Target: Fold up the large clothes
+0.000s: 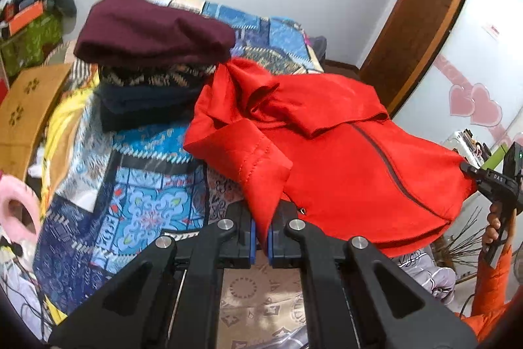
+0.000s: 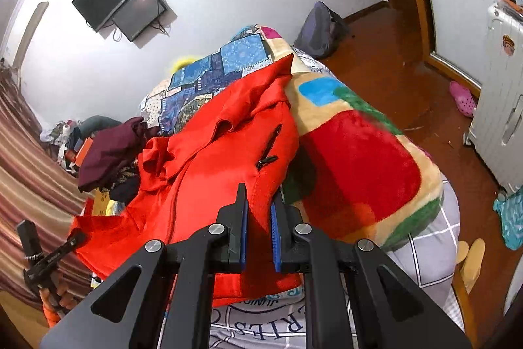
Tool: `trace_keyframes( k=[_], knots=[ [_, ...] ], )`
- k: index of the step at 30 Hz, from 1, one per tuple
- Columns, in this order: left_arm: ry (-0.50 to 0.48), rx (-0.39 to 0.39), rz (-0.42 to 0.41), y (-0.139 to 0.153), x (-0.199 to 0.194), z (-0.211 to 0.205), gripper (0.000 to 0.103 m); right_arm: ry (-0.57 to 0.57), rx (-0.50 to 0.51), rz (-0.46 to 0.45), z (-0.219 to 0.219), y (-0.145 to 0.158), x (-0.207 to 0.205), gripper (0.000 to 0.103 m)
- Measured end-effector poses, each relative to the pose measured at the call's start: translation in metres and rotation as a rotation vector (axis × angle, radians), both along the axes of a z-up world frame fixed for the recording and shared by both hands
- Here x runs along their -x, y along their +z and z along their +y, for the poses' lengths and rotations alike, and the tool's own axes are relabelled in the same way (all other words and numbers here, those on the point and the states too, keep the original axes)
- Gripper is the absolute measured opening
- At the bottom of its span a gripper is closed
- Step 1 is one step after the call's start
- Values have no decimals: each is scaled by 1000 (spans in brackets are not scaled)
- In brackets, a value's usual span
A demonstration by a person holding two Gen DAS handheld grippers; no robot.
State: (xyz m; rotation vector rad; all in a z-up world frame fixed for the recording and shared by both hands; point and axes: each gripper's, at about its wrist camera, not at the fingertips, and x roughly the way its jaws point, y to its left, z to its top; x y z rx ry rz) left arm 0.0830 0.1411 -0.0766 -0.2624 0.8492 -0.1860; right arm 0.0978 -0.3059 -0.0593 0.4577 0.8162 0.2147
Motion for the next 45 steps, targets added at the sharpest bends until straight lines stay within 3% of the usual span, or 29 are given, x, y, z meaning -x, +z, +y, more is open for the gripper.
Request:
trace_keyframes(
  k=[9,15,23,31,33,35,37,38,40,41,42,45],
  knots=[
    [-20,-5,6,-1,-33,-6,3,28,29,-32,6,15,-29,10],
    [-3,13,-3,6,-83,-5,3,52,47,-44,13,22,-73,10],
    [82,16,-53,21,-174,7,3,60,74,-43,28,26,-167,10],
    [136,-61,-19,3,-256,10,6,32,78,30,40,-2,-257,13],
    [137,-86,8,-6,-267,4,15,26,102,59,46,-13,-269,17],
    [128,-98,36,-13,-276,0,43,9,136,85,52,-24,-275,19],
    [127,-102,31,-15,-276,-5,55,14,161,113,56,-28,-277,32],
    [126,-109,24,-14,-275,-8,58,15,172,121,55,-28,-277,38],
    [127,-136,13,-11,-275,-12,58,10,195,114,54,-24,-274,69],
    [125,-152,6,-8,-274,-15,62,4,213,98,53,-20,-267,75],
    [123,-162,-3,-6,-272,-18,64,0,224,86,54,-18,-266,80],
    [116,-162,-27,-3,-267,-26,75,29,267,55,60,-10,-254,80]
  ],
)
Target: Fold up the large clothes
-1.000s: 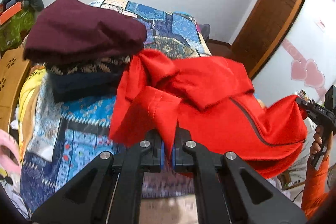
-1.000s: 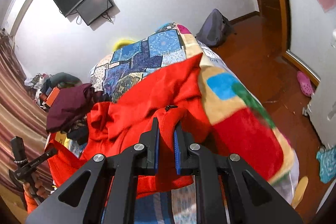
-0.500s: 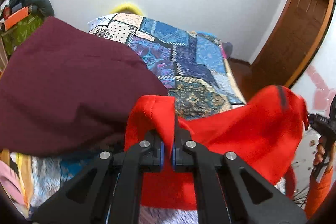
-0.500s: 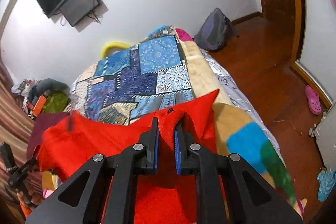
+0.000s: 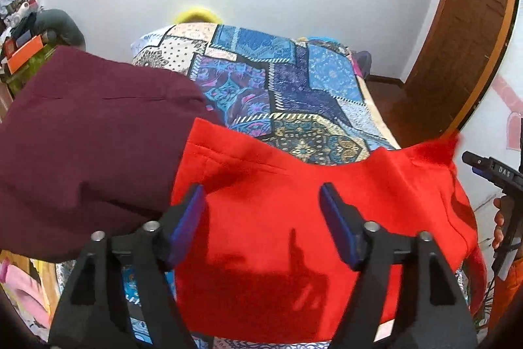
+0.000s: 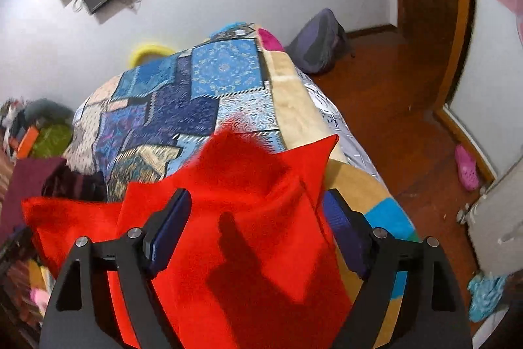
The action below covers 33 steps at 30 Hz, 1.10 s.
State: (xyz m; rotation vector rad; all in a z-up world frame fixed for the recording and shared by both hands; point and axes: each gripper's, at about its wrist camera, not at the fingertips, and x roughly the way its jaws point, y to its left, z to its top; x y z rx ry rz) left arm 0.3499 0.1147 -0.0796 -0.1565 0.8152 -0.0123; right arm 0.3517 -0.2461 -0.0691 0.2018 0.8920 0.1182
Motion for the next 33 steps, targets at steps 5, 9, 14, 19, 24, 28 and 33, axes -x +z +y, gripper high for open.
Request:
trace_keyframes(
  k=[5,9,14,19,24,28,33],
  knots=[
    [-58,12,56,-20,3,-24,79,144,57,29,27,-7,18,80],
    [-133,21,143,-48,6,-53,79,268,163,74,50,-26,36,80],
    [-173,30,248,-88,10,-73,79,264,234,116,46,-48,49,82],
    [-152,53,280,-109,19,-67,79,207,180,138,24,-45,56,88],
    [-58,79,284,-107,32,-43,79,171,136,163,19,-43,63,88],
    [19,101,270,-98,49,-24,79,161,158,144,24,-31,74,88],
    [140,211,188,-73,75,3,79,189,187,74,37,-10,85,88]
  ],
)
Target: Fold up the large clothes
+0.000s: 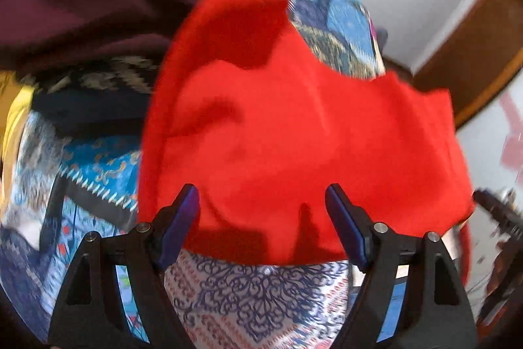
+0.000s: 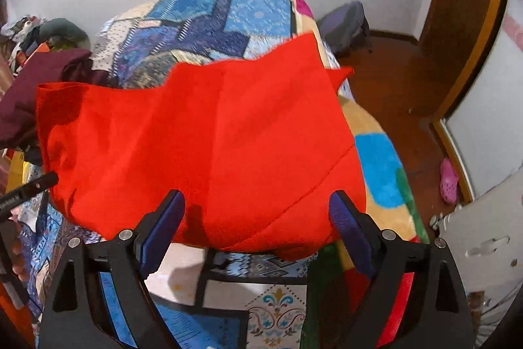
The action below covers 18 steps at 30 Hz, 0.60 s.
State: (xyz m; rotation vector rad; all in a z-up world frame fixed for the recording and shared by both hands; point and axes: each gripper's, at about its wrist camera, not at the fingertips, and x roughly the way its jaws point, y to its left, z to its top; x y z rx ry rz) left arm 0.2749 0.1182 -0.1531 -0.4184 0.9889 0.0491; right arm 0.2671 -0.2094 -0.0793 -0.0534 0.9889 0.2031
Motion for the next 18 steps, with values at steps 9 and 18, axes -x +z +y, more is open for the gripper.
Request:
trace_keyframes(
  k=[9,18],
  knots=[
    [197,191,-49,6,41,33,79,85,4,-133,31,36,15,88],
    [220,420,83,-49,43,40,80,136,27,-115,55,21,15,88]
  ],
)
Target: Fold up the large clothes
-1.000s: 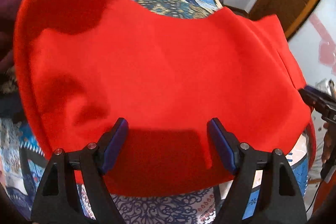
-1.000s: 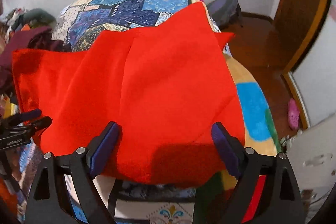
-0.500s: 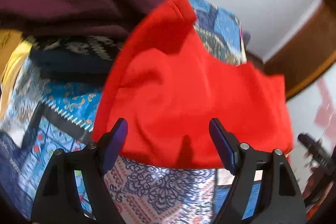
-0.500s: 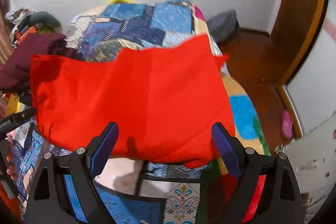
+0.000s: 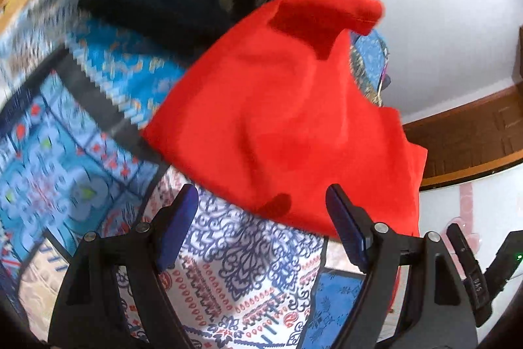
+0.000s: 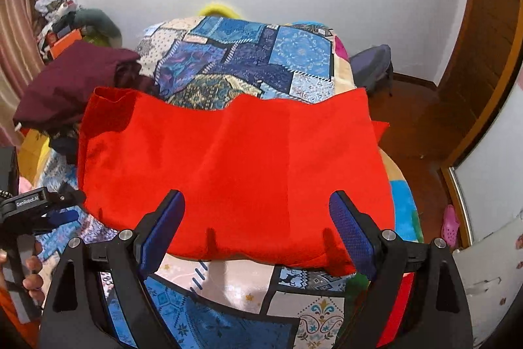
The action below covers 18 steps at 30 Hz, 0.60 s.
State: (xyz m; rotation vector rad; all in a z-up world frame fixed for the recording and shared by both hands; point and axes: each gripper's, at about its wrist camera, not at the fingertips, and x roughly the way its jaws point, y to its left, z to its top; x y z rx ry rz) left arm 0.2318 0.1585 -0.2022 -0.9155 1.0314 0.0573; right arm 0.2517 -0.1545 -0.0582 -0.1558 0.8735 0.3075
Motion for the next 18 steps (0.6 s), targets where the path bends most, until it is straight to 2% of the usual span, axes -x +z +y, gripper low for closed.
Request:
trace_keyframes(
  k=[4,6,13,16,18],
  knots=[
    [17,140,52,-27,1,4,80,-3,-4,25,1,-9,-5,88],
    [35,180,57,-36,0,6,80,-7,-11,42,1,-14,-8,88],
    [58,114,34,-48,-31,8,81,-15,-6,66,-2,-21,-16,88],
    [70,83,28,-50,-51,6,89,-20,-2,67,-5,-21,-19,88],
    [72,58,7,-51,-62,2,90,-25,4,66,-6,-20,-22,88]
  ],
)
